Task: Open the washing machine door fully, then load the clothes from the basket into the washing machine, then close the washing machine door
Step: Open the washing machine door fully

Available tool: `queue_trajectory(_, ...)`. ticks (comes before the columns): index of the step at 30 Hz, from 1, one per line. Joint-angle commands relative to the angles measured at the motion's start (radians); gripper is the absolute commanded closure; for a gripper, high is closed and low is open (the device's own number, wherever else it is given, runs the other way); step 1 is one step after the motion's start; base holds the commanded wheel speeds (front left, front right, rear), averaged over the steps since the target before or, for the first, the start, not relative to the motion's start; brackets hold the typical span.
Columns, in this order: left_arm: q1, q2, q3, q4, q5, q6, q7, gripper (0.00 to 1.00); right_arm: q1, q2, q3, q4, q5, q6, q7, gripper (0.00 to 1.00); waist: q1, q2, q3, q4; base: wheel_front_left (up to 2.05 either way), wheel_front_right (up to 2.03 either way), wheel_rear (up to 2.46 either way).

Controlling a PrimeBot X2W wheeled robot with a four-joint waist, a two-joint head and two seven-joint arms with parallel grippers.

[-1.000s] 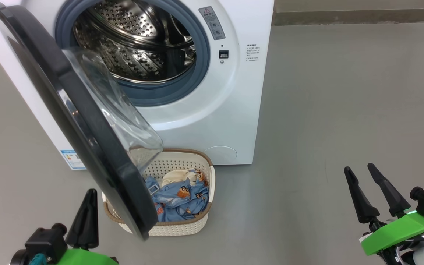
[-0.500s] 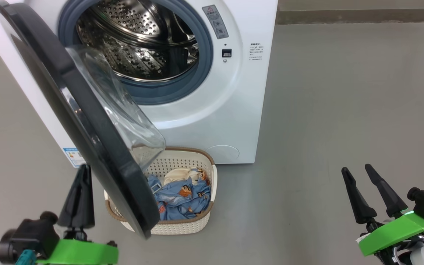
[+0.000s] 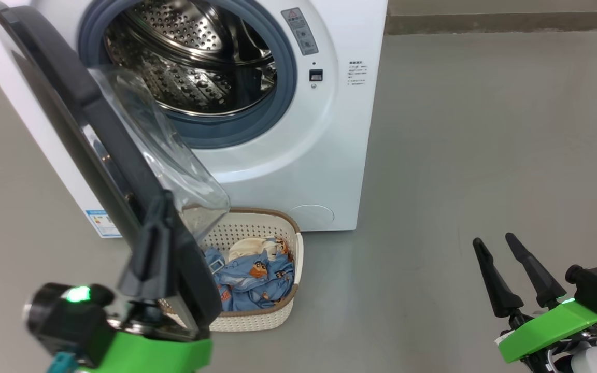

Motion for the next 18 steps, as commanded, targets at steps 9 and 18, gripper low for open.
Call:
queue_trajectory(9,-0.051,-0.021,-0.056,0.061,-0.049,-0.024,0.028,1.0,-0.01,-0.012,0.047,-0.023,0.008,0.002,-0.005,0.0,0.0,0.0,0.016,-0.03,0.0,0.0,0.0)
queue_trajectory(18,-0.057,-0.033,-0.072,0.285,-0.106,-0.031,-0.009,1.0,-0.025,-0.014,0.064,-0.013,0.017,0.002,-0.011,0.0,0.0,0.0,0.03,-0.063,0.0,0.0,0.0)
